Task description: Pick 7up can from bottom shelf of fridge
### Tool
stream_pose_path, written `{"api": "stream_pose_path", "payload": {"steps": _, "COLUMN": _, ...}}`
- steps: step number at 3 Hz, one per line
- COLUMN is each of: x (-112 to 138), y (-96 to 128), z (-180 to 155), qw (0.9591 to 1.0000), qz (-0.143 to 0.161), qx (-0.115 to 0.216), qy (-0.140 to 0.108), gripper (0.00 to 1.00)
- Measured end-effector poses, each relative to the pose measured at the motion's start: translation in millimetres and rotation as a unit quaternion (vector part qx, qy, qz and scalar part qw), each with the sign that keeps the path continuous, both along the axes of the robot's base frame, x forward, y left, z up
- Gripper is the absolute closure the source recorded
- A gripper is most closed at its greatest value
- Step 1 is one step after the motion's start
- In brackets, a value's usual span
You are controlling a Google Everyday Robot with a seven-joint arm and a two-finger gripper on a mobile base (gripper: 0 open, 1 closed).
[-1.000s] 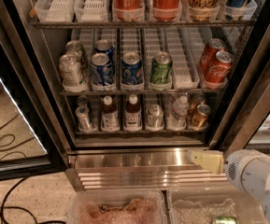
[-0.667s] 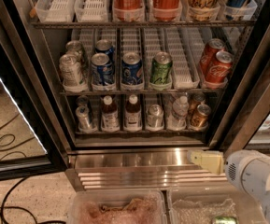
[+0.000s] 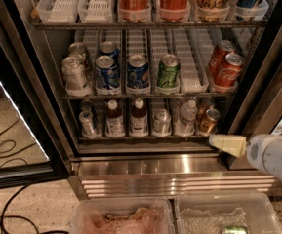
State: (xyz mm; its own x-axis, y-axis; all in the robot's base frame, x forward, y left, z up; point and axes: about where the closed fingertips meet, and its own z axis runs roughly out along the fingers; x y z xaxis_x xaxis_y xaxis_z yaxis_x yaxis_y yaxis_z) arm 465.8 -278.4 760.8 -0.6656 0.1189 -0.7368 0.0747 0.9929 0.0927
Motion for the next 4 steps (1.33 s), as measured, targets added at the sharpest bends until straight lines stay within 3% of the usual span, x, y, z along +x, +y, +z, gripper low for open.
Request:
{"api": "stream_pose_path", "payload": {"steps": 1, "x": 70.6, "y": -13.4, "z": 1.2, "qw": 0.9993, "qz": -0.028, "qx": -0.009, "qy": 0.022, "gripper": 0.00}}
{"api": "stream_pose_path", "payload": {"steps": 2, "x": 91.9, "y": 1.3, "z": 6.1, "qw": 0.9995, "qz": -0.022, "qx": -0.017, "qy": 0.014, "gripper": 0.00}}
{"api": "stream_pose_path", "payload": {"steps": 3, "x": 89.8, "y": 1.0, "z": 3.5, "qw": 0.9994, "qz": -0.016, "qx": -0.016, "qy": 0.027, "gripper": 0.00}}
{"api": "stream_pose_path", "payload": {"steps": 4, "x": 83.6, "y": 26.2, "z": -16.8, "qw": 0.9979, "qz": 0.028, "qx": -0.019, "qy": 0.056, "gripper": 0.00}}
